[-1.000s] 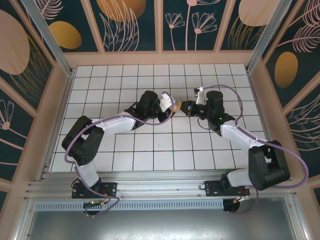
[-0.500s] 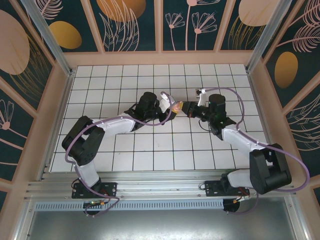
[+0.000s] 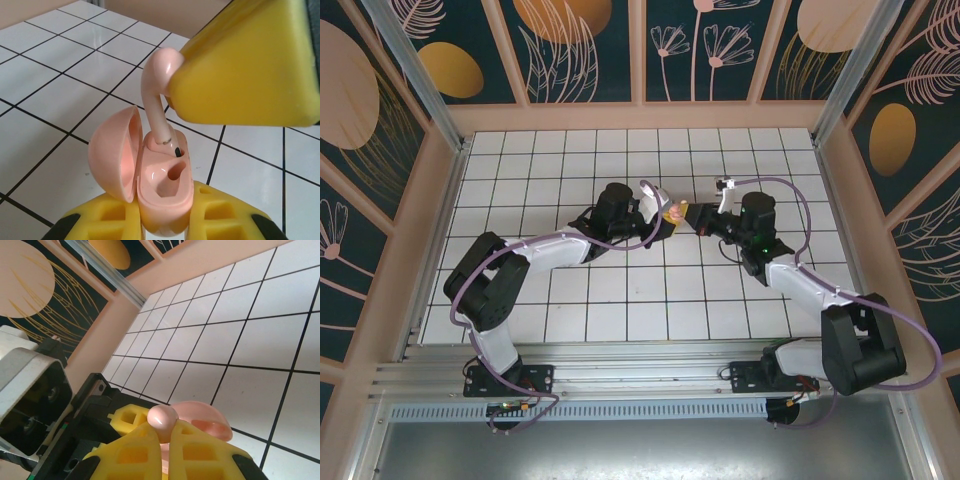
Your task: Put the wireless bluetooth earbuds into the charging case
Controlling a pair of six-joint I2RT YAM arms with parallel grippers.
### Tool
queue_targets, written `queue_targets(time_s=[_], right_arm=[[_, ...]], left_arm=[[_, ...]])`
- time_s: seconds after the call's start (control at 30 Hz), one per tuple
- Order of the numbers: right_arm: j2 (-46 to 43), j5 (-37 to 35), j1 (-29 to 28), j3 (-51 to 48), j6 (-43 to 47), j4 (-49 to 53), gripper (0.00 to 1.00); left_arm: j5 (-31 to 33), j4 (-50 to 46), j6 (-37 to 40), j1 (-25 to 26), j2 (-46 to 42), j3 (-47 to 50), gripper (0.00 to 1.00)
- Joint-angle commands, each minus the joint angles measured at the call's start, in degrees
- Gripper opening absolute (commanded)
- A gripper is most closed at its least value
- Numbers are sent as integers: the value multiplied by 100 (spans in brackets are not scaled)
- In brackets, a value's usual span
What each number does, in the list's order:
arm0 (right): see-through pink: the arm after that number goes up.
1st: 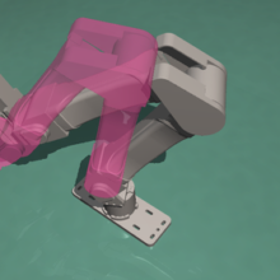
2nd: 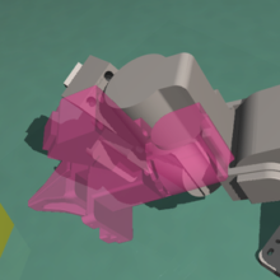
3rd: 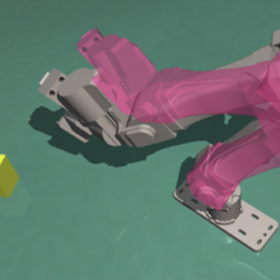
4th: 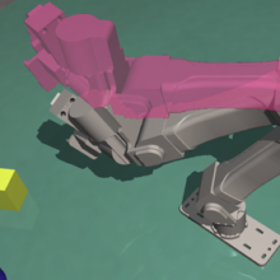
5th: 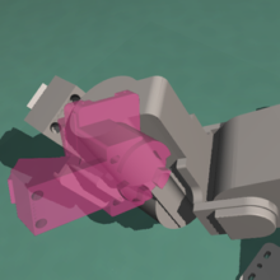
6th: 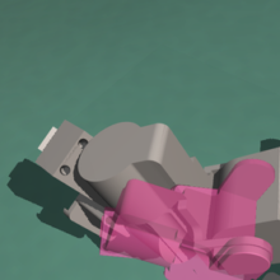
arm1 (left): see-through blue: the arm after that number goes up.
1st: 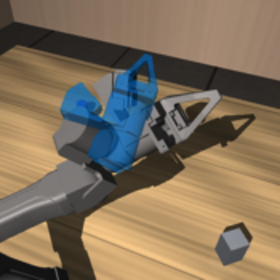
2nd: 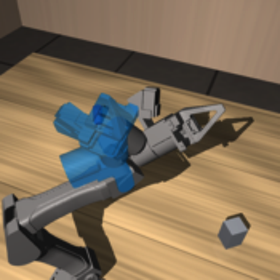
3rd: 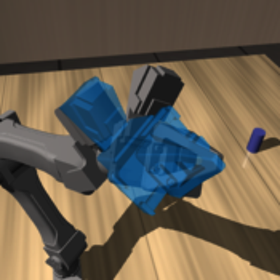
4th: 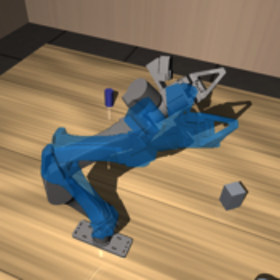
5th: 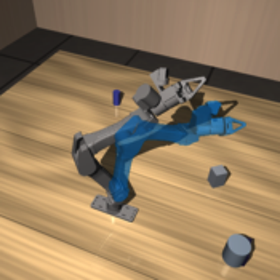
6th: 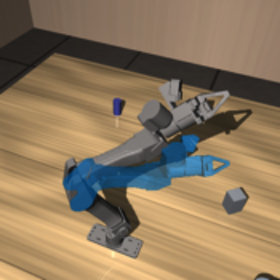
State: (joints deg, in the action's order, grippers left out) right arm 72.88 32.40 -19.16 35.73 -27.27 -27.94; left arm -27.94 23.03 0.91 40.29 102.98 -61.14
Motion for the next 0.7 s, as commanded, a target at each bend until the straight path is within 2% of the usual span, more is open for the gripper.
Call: queue_targets(time_s=[0.0,0.37,0.67], right_arm=[[-181,-16,19,-88,134,-388,8],[-286,220,22,-171,192,-933,9],[-435,262,29,-171,467,-903,9]], left_arm=[[-144,229,-97,34,-150,-3,5],[-326,505,-113,38,-236,81,5],[-536,706,-91,40,-273,138,5]])
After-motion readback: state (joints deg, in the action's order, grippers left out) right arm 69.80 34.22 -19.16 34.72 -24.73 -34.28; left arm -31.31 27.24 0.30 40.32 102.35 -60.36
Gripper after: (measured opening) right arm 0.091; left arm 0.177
